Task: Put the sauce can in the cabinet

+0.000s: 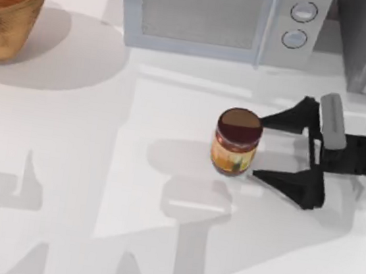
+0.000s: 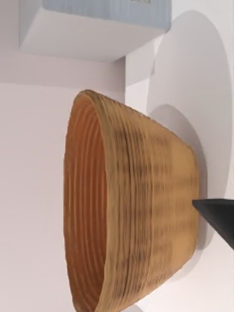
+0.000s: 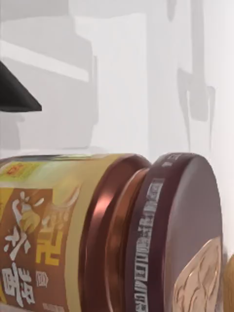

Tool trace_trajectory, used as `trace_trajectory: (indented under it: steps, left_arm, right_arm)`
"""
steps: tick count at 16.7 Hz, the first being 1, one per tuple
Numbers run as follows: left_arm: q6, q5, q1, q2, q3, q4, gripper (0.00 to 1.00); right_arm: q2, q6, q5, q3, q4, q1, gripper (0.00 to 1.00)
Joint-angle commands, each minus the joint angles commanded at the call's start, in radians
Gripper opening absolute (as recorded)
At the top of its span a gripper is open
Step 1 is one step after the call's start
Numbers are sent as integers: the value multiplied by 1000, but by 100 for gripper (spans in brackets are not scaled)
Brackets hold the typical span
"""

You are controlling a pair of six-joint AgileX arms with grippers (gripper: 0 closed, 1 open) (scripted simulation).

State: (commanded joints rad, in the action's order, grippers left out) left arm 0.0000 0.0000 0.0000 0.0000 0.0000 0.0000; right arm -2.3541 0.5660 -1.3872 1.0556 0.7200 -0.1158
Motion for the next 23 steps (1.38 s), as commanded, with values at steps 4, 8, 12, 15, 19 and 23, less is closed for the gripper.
trace_trajectory:
  steps: [4,8,12,15,19,23]
  left_arm:
    - [0,0,0,0,0,0,100]
    - [0,0,0,0,0,0,100]
    - [0,0,0,0,0,0,100]
    - [0,0,0,0,0,0,100]
    - [0,0,0,0,0,0,100]
    - [0,0,0,0,0,0,100]
  right_arm:
    - [-6,3,-4,4,3,0,100]
    - [-15,-31,5,10,40,-10,100]
    - [-56,-155,56,31,181,-68,100]
    - [-83,-240,108,40,280,-123,100]
    - [-90,-270,130,43,314,-146,100]
    - [-90,-270,130,43,314,-146,85]
